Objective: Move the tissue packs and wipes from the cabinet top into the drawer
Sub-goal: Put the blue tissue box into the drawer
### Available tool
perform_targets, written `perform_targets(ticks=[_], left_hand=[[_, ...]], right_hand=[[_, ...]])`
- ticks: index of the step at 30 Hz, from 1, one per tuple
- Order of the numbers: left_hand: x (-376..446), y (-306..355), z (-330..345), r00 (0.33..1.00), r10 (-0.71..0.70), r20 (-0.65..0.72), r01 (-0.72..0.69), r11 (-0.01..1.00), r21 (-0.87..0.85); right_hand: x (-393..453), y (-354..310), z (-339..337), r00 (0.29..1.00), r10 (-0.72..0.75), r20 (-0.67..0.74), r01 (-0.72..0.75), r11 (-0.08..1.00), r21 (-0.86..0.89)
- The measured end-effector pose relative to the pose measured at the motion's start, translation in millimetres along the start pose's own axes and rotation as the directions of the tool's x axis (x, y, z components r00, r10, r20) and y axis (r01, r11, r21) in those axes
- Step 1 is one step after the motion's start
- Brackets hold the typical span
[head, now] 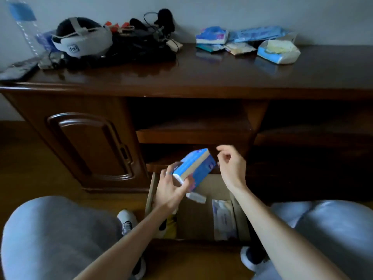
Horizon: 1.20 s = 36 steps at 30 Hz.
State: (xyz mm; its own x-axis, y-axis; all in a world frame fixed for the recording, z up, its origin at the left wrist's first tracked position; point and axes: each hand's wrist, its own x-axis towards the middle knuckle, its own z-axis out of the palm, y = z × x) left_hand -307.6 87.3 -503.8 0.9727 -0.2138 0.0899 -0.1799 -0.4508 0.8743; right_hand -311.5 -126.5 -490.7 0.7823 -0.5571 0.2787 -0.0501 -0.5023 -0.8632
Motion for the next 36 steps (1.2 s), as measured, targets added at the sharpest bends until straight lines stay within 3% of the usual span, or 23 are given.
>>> perform_targets(ticks=[2,4,5,7,9,11,13,17,20,22,25,26,28,30,32,34,36], left_hand=[[-6,-35,9,0.986,-0.165,0.014,0.164,0.986,0.041],[-1,-60,14,0.922,-0.388,0.008,0.387,0.920,-0.068],[4,-69,16,0.858,-0.512,0.038,0.510,0.841,-0.180],[14,-82,16,0.697,-0.682,0.223,0.700,0.579,-0.418],[18,-92,13,0.592,-0.685,0.425,0.786,0.374,-0.492],[16,-106,14,0.584,-0.658,0.476,0.808,0.415,-0.418],[14,-114,14,0.611,-0.654,0.446,0.791,0.523,-0.317],[18,-123,10,0.657,-0.651,0.379,0.746,0.635,-0.203],[18,-128,8,0.652,-0.693,0.310,0.758,0.605,-0.244],[16,-131,6,0.659,-0.703,0.267,0.750,0.588,-0.304],[15,-136,6,0.676,-0.710,0.195,0.726,0.598,-0.341],[16,-137,6,0.675,-0.714,0.185,0.726,0.597,-0.343],[16,-141,6,0.666,-0.724,0.180,0.733,0.592,-0.335],[16,-143,8,0.657,-0.730,0.189,0.742,0.581,-0.335],[14,-146,10,0.664,-0.720,0.202,0.735,0.581,-0.349],[11,-148,16,0.719,-0.661,0.216,0.684,0.615,-0.392],[9,-146,24,0.774,-0.589,0.233,0.628,0.668,-0.399]], right_hand=[[-22,45,6,0.976,0.152,0.157,-0.136,0.985,-0.106],[-33,78,10,0.929,0.267,0.258,-0.226,0.958,-0.177],[-35,86,12,0.897,0.328,0.296,-0.285,0.941,-0.181],[-38,87,24,0.791,0.426,0.439,-0.421,0.900,-0.115],[-43,84,42,0.633,0.436,0.640,-0.498,0.862,-0.095],[-50,86,61,0.535,0.417,0.734,-0.546,0.834,-0.076],[-55,92,77,0.519,0.392,0.759,-0.559,0.828,-0.045],[-56,107,102,0.572,0.355,0.739,-0.524,0.852,-0.004],[-56,124,122,0.629,0.446,0.636,-0.571,0.821,-0.011],[-57,146,131,0.646,0.462,0.608,-0.422,0.880,-0.219],[-75,175,143,0.446,0.529,0.722,-0.033,0.816,-0.577],[-84,182,145,0.407,0.541,0.736,0.089,0.779,-0.621],[-101,191,149,0.431,0.531,0.730,0.244,0.710,-0.661],[-112,196,149,0.459,0.485,0.744,0.306,0.700,-0.645],[-113,193,146,0.413,0.470,0.780,0.327,0.722,-0.609],[-104,187,142,0.411,0.489,0.769,0.145,0.798,-0.585],[-93,174,135,0.490,0.585,0.646,-0.322,0.810,-0.489]])
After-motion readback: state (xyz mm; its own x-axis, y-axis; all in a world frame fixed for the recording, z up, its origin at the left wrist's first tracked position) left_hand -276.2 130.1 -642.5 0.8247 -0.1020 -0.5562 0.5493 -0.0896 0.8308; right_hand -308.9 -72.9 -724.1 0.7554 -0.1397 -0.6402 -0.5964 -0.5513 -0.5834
